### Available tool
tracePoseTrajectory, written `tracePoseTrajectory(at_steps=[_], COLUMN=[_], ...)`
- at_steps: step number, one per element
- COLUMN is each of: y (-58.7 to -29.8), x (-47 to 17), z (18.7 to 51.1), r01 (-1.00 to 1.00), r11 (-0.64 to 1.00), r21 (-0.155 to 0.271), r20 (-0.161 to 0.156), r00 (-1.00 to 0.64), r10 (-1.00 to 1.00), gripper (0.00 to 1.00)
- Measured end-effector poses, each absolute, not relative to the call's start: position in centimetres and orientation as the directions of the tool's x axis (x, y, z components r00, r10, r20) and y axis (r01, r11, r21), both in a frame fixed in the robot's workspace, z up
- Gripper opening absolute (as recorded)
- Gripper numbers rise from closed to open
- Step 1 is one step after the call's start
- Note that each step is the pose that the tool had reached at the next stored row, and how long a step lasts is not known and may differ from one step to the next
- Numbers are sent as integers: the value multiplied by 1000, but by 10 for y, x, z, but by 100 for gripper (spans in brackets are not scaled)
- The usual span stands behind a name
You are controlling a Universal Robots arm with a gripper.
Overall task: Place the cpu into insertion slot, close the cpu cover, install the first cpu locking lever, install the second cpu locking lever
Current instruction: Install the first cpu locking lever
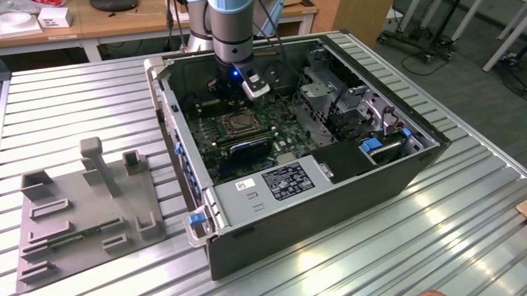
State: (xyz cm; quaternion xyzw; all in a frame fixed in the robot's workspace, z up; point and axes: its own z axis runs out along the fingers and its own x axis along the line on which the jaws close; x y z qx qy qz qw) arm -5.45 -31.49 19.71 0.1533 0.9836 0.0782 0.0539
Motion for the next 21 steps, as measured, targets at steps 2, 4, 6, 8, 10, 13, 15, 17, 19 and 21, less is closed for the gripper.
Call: tracePoseTrajectory(at_steps=[2,4,6,8,10,13,15,17,19,21], y=[-315,-315,-315,-315,-315,-315,-315,-314,-314,-314], x=[-55,-55,-55,-55,-55,-55,-55,-55,-55,-55], z=[197,196,196,196,196,196,196,196,196,196], r01=[293,293,293,293,293,293,293,293,293,293], r11=[942,942,943,944,945,945,946,946,946,946], r21=[165,160,156,149,143,143,142,142,142,142], r20=[-84,-86,-87,-89,-92,-93,-93,-94,-94,-94], r00=[-947,-947,-947,-947,-947,-947,-947,-947,-947,-947], r10=[310,309,309,308,308,308,307,307,307,307], gripper=[10,10,10,10,10,10,10,10,10,10])
